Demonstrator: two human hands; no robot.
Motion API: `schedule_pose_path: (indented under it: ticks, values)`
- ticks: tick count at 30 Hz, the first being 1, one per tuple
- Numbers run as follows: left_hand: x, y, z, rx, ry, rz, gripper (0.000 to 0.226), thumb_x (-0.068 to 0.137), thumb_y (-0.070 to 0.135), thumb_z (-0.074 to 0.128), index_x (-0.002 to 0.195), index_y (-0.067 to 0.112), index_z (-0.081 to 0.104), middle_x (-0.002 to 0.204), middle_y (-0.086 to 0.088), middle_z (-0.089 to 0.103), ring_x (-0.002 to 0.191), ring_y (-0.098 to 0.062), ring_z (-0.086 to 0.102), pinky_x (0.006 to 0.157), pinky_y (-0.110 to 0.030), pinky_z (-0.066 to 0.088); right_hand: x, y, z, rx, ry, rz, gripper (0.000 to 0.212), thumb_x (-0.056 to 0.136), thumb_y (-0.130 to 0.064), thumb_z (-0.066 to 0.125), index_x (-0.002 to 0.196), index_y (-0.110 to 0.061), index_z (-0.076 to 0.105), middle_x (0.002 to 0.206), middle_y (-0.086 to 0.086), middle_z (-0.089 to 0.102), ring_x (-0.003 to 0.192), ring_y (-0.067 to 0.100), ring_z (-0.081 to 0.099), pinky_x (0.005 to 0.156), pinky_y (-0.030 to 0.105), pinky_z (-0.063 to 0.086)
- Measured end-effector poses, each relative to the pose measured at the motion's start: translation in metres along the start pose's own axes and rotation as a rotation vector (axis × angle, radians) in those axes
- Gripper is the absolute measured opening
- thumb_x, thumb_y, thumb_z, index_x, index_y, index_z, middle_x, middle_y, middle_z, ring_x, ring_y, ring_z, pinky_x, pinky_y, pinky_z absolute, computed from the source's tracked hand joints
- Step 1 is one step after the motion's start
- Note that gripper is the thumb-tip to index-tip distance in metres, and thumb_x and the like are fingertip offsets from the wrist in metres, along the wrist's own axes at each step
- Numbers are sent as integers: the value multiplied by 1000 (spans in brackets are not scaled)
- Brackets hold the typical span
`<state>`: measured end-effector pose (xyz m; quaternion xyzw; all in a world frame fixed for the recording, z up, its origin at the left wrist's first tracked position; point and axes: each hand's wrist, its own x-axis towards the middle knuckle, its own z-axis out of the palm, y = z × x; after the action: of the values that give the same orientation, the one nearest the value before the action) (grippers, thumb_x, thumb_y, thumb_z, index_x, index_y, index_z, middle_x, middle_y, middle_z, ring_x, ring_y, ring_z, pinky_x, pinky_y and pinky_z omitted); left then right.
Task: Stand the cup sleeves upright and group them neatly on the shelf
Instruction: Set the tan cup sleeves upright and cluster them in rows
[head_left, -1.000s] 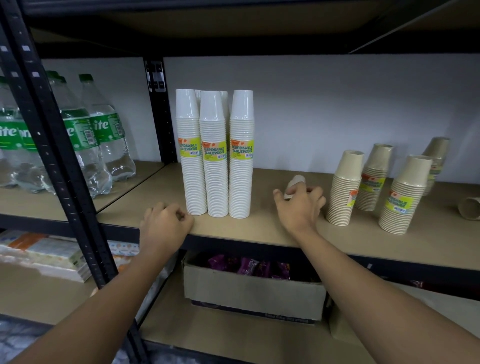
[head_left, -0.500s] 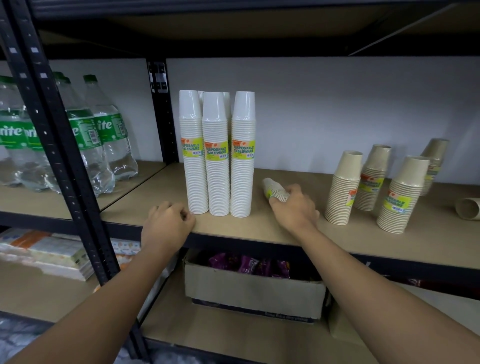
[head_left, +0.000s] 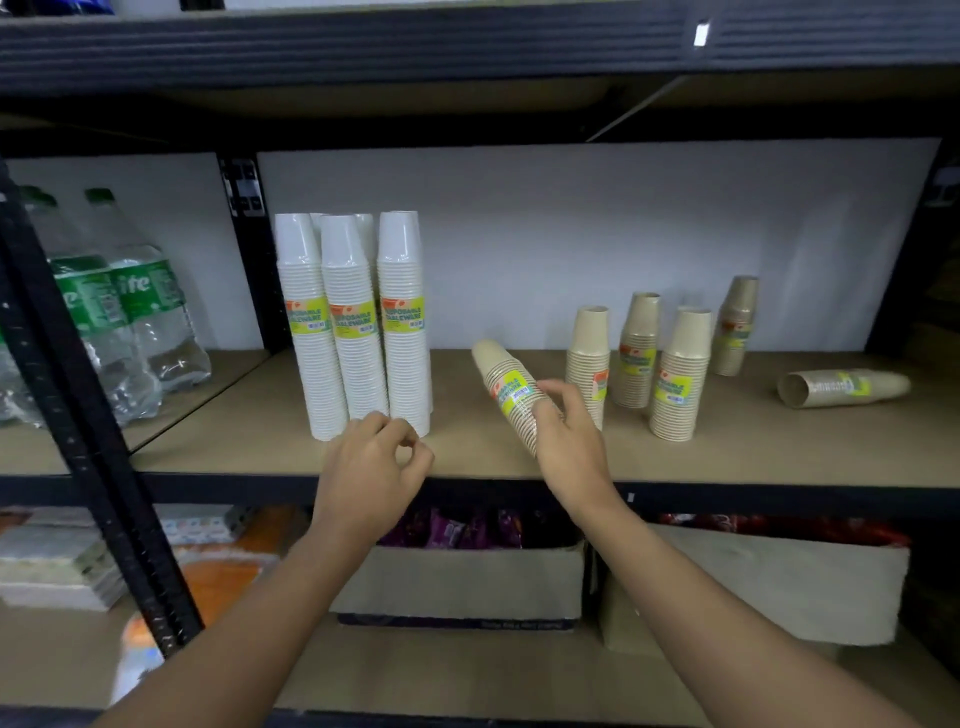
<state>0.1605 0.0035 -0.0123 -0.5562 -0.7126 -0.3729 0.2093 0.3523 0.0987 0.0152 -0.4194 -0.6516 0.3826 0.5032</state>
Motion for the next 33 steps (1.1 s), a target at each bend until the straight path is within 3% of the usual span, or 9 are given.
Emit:
schedule_pose_path:
  ticks: [4, 6, 8, 12, 14, 16, 19, 25, 33]
  values:
    - [7, 38, 19, -67, -38, 28, 29, 83, 38, 49, 73, 15, 63, 76, 3, 54, 79, -25, 53, 71, -39, 45, -3, -2, -24, 175, 32, 89, 16, 90, -37, 58, 106, -35, 60, 99, -11, 65, 88, 12, 61, 74, 31, 50]
    - [11, 54, 28, -73, -69, 28, 23, 84, 34, 56, 74, 15, 63, 78, 1, 55, 81, -26, 54, 73, -40, 46, -6, -3, -32, 200, 21, 51, 28, 85, -44, 70, 107, -35, 57, 100, -15, 63, 88, 8, 61, 76, 31, 50]
    - [15, 67, 35, -81, -97, 28, 22, 84, 36, 56, 75, 17, 63, 80, 0, 57, 83, -27, 54, 74, -41, 46, -8, -5, -40, 223, -2, 21, 38, 82, -39, 77, 112, -32, 55, 99, -20, 59, 88, 4, 60, 78, 29, 50]
    - [20, 84, 48, -69, -149, 49, 31, 81, 45, 47, 77, 20, 65, 82, 0, 57, 83, -26, 54, 75, -40, 46, -7, -8, -57, 276, 50, -85, 43, 86, -35, 75, 121, -28, 52, 108, -19, 59, 86, -16, 58, 73, 13, 48]
    - [22, 88, 54, -55, -169, 46, 29, 82, 44, 49, 78, 21, 66, 84, 1, 59, 85, -26, 54, 76, -41, 46, -3, -5, -65, 304, 72, -115, 46, 85, -34, 77, 122, -26, 50, 113, -12, 62, 88, -16, 60, 72, 10, 48]
    - [23, 90, 60, -45, -180, 27, 22, 85, 39, 56, 80, 21, 67, 87, 1, 60, 87, -26, 54, 76, -40, 46, 1, 5, -72, 275, 55, -110, 54, 80, -37, 81, 121, -29, 47, 117, -7, 64, 99, -8, 62, 81, 17, 52]
    - [27, 92, 68, -43, -192, 2, 20, 85, 37, 58, 81, 20, 67, 88, 0, 60, 88, -25, 54, 77, -38, 45, 7, 25, -81, 147, 44, -90, 64, 76, -37, 84, 124, -34, 42, 118, -14, 61, 106, -5, 59, 88, 21, 50]
    - [38, 88, 82, -97, -282, -50, 16, 84, 32, 62, 86, 18, 68, 92, -1, 58, 92, -24, 54, 80, -38, 48, 14, 49, -89, -35, 80, -73, 65, 75, -25, 81, 123, -31, 37, 103, -23, 56, 95, -4, 60, 88, 33, 53]
    - [40, 82, 95, -90, -269, -72, 15, 83, 31, 62, 81, 18, 68, 89, 2, 57, 90, -23, 51, 76, -34, 45, 27, 57, -83, -103, 120, -41, 61, 73, -24, 80, 114, -30, 35, 96, -19, 56, 89, 0, 60, 81, 39, 55]
